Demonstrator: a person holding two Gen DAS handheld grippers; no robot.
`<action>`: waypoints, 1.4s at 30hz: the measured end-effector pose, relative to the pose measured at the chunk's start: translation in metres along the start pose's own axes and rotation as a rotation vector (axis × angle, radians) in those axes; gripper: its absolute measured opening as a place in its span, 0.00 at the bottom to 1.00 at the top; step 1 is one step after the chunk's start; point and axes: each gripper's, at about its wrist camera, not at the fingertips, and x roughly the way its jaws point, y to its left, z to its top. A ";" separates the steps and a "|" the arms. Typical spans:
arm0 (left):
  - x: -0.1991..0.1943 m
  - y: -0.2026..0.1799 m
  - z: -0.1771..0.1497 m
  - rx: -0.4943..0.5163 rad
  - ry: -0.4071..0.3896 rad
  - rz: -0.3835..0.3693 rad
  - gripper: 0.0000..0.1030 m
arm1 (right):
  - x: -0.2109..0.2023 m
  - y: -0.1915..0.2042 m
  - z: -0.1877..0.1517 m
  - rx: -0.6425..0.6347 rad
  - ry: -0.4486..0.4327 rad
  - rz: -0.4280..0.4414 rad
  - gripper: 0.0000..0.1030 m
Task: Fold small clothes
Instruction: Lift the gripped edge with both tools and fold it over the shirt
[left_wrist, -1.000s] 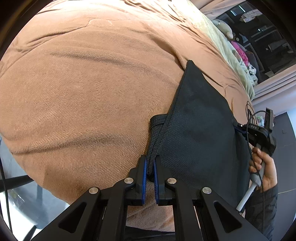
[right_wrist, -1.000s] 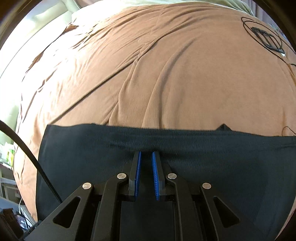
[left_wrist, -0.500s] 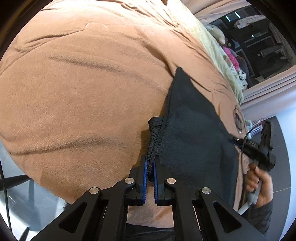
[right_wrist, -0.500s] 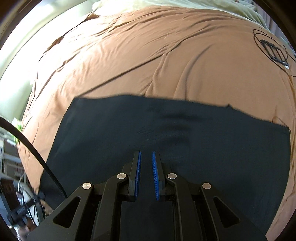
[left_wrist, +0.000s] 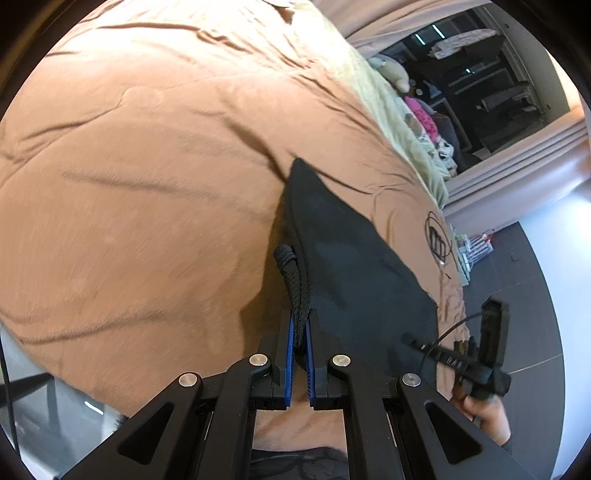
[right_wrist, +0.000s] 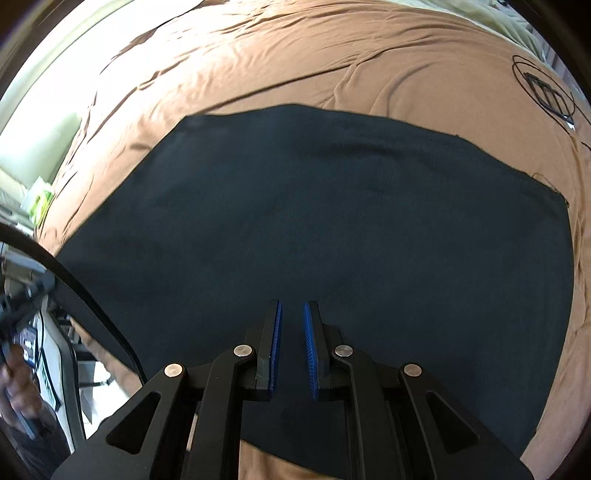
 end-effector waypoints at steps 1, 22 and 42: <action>0.000 -0.004 0.002 0.006 -0.002 -0.005 0.05 | 0.001 0.002 -0.002 -0.004 0.011 -0.006 0.09; -0.001 -0.076 0.028 0.151 -0.014 -0.070 0.05 | 0.030 0.018 -0.058 -0.053 0.135 0.059 0.09; 0.033 -0.223 0.012 0.394 0.066 -0.172 0.05 | -0.059 -0.047 -0.130 0.119 -0.216 0.083 0.46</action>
